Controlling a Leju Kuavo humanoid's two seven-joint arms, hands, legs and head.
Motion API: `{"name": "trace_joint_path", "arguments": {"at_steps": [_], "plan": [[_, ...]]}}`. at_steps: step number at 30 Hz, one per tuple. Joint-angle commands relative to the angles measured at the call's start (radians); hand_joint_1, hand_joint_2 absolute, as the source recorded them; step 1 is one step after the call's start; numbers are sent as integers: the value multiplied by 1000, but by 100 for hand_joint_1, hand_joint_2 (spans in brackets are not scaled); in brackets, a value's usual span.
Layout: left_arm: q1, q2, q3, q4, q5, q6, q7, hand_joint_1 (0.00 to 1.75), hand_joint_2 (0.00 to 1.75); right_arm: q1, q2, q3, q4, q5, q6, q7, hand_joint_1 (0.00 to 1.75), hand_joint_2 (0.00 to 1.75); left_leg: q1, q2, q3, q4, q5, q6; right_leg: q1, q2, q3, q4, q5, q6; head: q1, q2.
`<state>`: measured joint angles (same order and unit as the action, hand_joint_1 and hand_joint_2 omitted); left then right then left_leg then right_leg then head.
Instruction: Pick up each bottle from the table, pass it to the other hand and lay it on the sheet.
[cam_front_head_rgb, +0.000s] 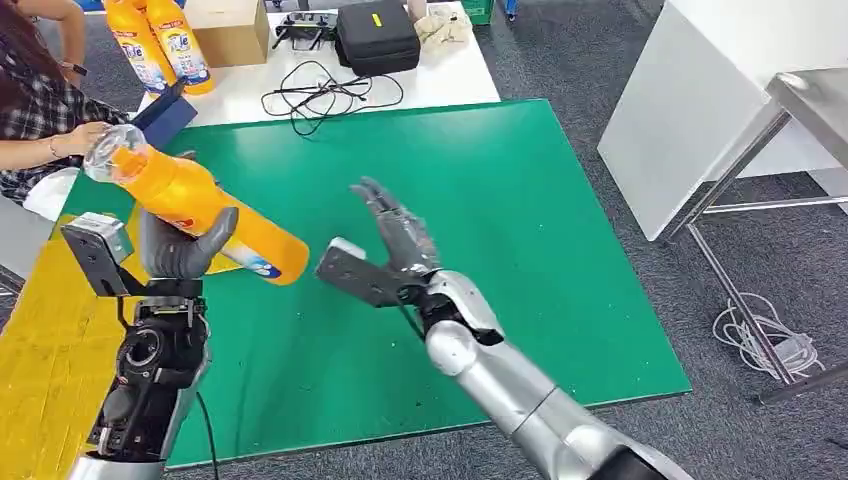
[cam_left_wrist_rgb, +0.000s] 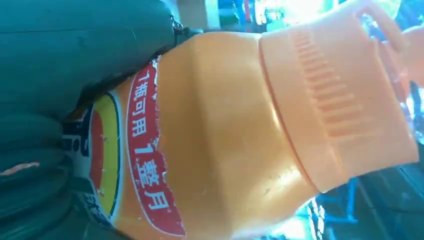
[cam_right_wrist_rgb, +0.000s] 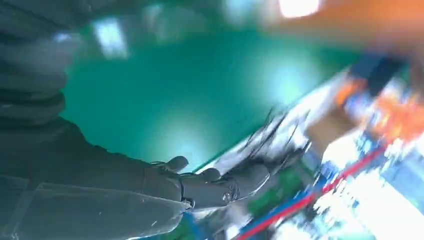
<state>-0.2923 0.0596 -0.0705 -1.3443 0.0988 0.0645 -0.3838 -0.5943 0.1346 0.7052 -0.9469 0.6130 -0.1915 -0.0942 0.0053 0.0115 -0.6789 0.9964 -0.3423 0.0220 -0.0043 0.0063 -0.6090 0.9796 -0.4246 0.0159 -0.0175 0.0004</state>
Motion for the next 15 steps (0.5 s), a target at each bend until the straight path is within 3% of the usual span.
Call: {"name": "trace_joint_path", "arguments": {"at_steps": [1, 3, 4, 7, 8, 10, 13, 15], "plan": [[-38, 110, 95, 170, -140, 135, -44, 175, 175, 74, -170, -209, -197, -32, -38, -34, 0, 0, -1, -2, 3, 0, -1, -1, 0, -1, 3, 0, -1, 0, 0, 0], [-59, 142, 87, 226, -323, 258, -37, 175, 175, 111, -199, -256, -252, -37, -40, -43, 0, 0, -1, -3, 3, 0, -1, -1, 0, -3, 4, 0, -2, 0, 0, 0], [-83, 172, 63, 289, -531, 400, -6, 175, 175, 134, -211, -280, -284, -47, -31, -52, 0, 0, -1, -7, 6, -1, -2, -1, 0, -7, 7, -1, -4, 0, 0, 0], [-108, 179, 73, 356, -597, 432, -17, 175, 175, 145, -216, -298, -305, -50, -18, -57, 0, 0, 0, -6, 8, 0, -3, -2, 0, -6, 9, 1, -5, -1, 0, 0], [-124, 214, 22, 431, -788, 492, 68, 175, 175, 143, -210, -301, -304, -52, -13, -59, 0, 0, 0, -5, 5, 0, -1, -1, 0, -5, 5, 0, -3, 0, 0, 0], [-146, 226, 8, 504, -853, 451, 110, 175, 175, 135, -211, -303, -296, -54, -11, -59, 0, 0, -1, -3, 6, 0, -2, -1, -1, -3, 6, 1, -3, 0, 0, 0], [-184, 263, -75, 668, -1163, 609, 227, 175, 175, 122, -205, -309, -284, -64, 6, -60, 0, 0, -1, -2, 4, -1, -1, -1, -1, -2, 3, 0, -1, 0, 0, 0], [-190, 282, -120, 719, -1376, 634, 328, 175, 175, 112, -203, -305, -275, -65, 10, -60, 0, 0, -1, -3, 8, -1, -2, -2, -1, -3, 7, 0, -3, -1, 0, 0]]}}
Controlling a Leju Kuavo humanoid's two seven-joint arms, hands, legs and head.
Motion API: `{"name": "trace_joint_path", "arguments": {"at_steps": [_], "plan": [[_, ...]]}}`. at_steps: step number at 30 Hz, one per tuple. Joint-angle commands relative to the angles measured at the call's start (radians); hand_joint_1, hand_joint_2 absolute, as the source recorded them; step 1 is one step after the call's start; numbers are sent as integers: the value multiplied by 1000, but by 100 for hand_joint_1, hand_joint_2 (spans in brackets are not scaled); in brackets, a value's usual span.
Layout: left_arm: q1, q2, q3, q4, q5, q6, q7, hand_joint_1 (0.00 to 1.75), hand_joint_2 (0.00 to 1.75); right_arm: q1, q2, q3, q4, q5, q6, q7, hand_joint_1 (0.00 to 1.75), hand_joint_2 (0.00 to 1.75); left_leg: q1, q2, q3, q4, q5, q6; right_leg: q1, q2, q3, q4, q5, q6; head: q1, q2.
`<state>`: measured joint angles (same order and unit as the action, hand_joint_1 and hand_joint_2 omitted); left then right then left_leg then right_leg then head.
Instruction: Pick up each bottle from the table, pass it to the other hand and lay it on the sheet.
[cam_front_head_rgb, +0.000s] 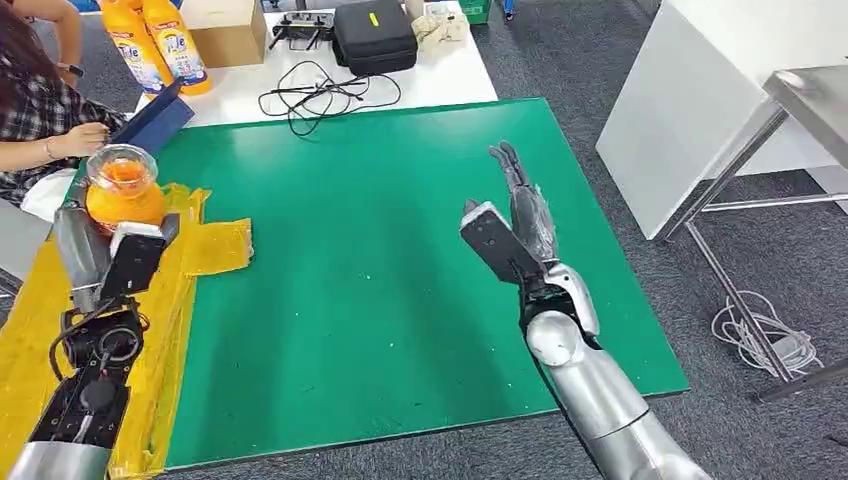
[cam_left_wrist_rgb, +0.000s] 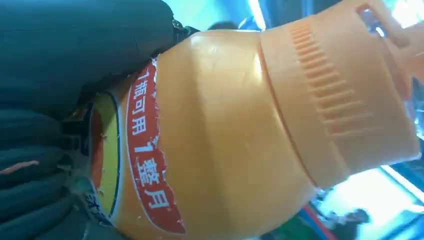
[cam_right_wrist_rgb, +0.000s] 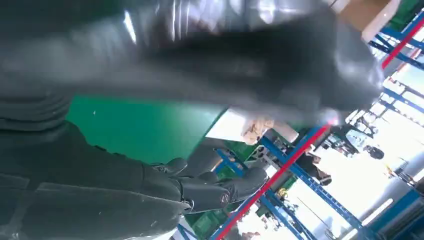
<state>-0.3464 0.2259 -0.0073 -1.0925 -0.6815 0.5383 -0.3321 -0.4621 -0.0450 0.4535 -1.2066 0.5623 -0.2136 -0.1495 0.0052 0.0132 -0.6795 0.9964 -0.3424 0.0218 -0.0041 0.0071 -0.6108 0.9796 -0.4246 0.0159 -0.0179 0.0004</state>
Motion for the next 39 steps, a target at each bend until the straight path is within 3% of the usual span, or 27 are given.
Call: {"name": "trace_joint_path", "arguments": {"at_steps": [1, 7, 11, 15, 20, 21, 22, 23, 30, 34, 39], "plan": [[-144, 110, -191, 502, -624, 157, 290, 175, 175, -21, -22, -55, -13, -21, 36, -6, 0, 0, -1, -4, 6, -1, -1, -1, -1, -3, 6, 0, -2, 0, 0, 0], [-182, 96, -242, 600, -750, 137, 341, 175, 175, -24, -26, -54, -6, -28, 42, -11, 0, 0, 0, -3, 4, 0, -1, -2, 0, -2, 5, 0, -2, 0, 0, 0], [-198, 75, -262, 721, -778, 98, 300, 175, 175, -51, -15, -43, 34, -39, 60, -26, 0, 0, -1, -3, 8, 0, -2, -2, -1, -3, 8, 1, -3, 0, 0, 0], [-196, 54, -325, 800, -826, -79, 254, 175, 175, -93, -5, -21, 87, -52, 77, -46, 0, 0, -1, -2, 4, 0, -1, -2, -1, 0, 5, 1, -1, 0, 0, 0], [-199, 46, -328, 824, -821, -128, 222, 175, 175, -96, -7, -15, 105, -58, 81, -50, 0, 0, 0, -2, 6, 1, -2, -2, 0, -1, 7, 1, -3, 0, 0, 0], [-202, 41, -320, 825, -809, -134, 215, 0, 175, -89, -11, -15, 105, -60, 81, -50, 0, 0, 0, -4, 5, 0, -1, -2, -1, -3, 7, 0, -3, 0, 1, 0], [-204, 37, -314, 829, -802, -146, 217, 0, 175, -83, -14, -15, 104, -61, 78, -50, 0, 0, -1, -4, 3, -1, 0, -2, -1, -2, 5, 0, -1, 0, 0, 0], [-206, 35, -313, 829, -801, -150, 215, 0, 0, -80, -15, -15, 104, -62, 77, -50, 0, 0, -1, -6, 6, -1, -1, -2, -1, -3, 8, 0, -2, 0, 0, 0], [-196, 42, -287, 811, -766, -103, 189, 0, 0, -69, -26, -20, 117, -66, 66, -60, 0, 0, -1, -7, 10, -1, 0, -2, -1, -5, 12, -1, -2, -1, 0, 0], [-191, 35, -271, 789, -755, 15, 202, 0, 0, -51, -45, -29, 111, -79, 46, -63, 0, 0, -1, -8, 9, -1, 0, -3, -1, -5, 11, 0, -2, -1, 0, 0], [-195, 33, -272, 791, -756, 13, 203, 0, 0, -45, -49, -31, 108, -80, 44, -65, 0, 0, 0, -10, 8, 0, 1, -3, 0, -9, 11, 0, -3, -1, 1, 0]]}}
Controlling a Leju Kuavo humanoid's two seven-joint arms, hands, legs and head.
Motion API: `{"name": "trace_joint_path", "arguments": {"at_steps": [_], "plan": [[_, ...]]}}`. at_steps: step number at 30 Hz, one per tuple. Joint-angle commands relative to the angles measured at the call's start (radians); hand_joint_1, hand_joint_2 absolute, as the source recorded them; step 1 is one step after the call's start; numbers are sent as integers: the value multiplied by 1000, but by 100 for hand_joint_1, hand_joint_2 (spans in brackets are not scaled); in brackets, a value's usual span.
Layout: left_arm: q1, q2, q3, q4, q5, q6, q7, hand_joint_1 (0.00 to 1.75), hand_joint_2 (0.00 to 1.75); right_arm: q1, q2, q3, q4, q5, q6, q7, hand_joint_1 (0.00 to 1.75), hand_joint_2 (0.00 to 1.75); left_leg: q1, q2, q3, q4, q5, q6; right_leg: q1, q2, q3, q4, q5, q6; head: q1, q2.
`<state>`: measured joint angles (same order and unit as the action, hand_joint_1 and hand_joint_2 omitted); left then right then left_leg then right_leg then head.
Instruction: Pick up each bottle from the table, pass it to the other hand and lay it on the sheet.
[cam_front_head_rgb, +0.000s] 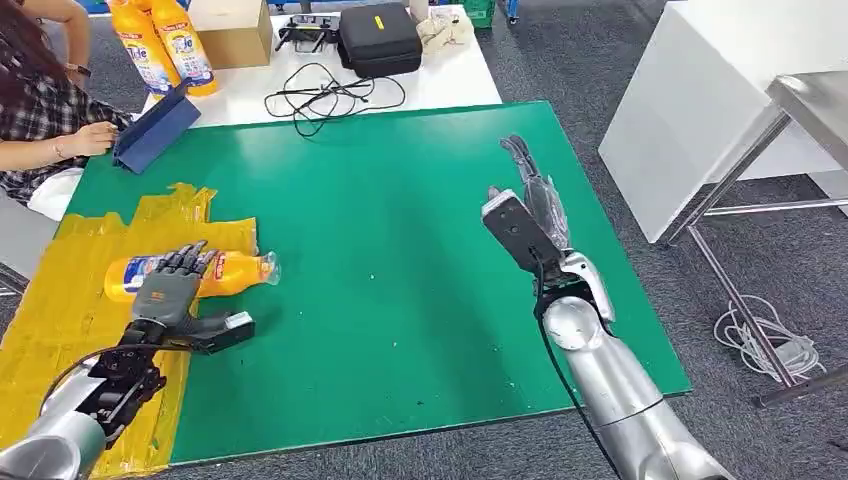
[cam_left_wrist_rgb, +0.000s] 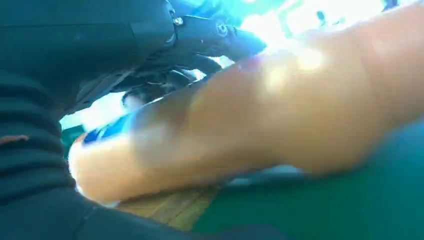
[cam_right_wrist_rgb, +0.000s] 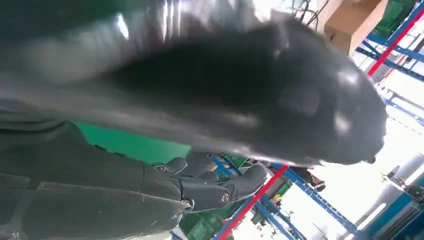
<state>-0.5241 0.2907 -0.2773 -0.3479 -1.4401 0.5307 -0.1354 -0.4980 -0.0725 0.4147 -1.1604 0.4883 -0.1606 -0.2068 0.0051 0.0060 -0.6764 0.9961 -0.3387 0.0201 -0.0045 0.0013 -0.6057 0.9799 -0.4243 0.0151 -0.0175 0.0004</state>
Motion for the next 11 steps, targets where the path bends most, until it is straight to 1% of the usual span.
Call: {"name": "trace_joint_path", "arguments": {"at_steps": [1, 2, 3, 4, 7, 8, 9, 10, 11], "plan": [[-17, -32, -2, 46, 2, 21, 7, 0, 0, -9, -21, 8, 61, -6, -9, -8, 0, 0, 0, -2, 3, 0, -2, -1, 0, -1, 4, 0, -2, 0, 0, 0], [-17, -32, -2, 46, 2, 21, 7, 0, 0, -9, -21, 8, 61, -6, -9, -8, 0, 0, 0, -1, 4, 1, -3, -1, 0, -1, 5, 0, -3, 0, 0, 0], [-17, -32, -2, 46, 2, 21, 7, 0, 0, -9, -21, 8, 61, -6, -9, -8, 0, 0, 0, -1, 0, 0, -1, -1, 0, -1, 1, 0, -1, 0, 0, 0], [-17, -32, -2, 46, 2, 21, 7, 0, 0, -9, -21, 8, 61, -6, -9, -8, 0, 0, 0, -1, 2, 0, -2, -1, 0, -1, 2, 0, -2, 0, 0, 0], [-11, -33, 32, 34, 35, 143, 0, 0, 0, 8, -25, 4, 40, -11, -24, -8, 0, 0, 0, -1, 2, 0, -3, -1, 0, -1, 3, 0, -3, 0, 0, 0], [19, -28, 70, -66, 60, 167, -7, 0, 0, 16, -28, 2, 28, -13, -31, -9, 0, 0, 0, -1, 2, 0, -3, -1, 0, -1, 3, 0, -3, 0, 0, 0], [81, -32, 166, -250, 100, 167, -38, 0, 0, 25, -28, -4, 16, -18, -44, -15, 0, 0, 0, -1, 3, 1, -4, -1, 0, -1, 4, 0, -3, 0, 0, 0], [114, -43, 227, -351, 113, 167, -65, 0, 0, 29, -29, -7, 10, -20, -50, -19, 0, 0, 0, -1, -1, 0, -1, -1, 0, -2, 0, 0, -1, 0, 0, 0], [188, -153, 501, -630, 83, 167, -247, 0, 0, 35, -29, -8, -5, -22, -57, -25, 0, 0, 0, -2, -1, 0, -2, -1, 0, -3, 0, 0, -2, 0, 0, 0]]}}
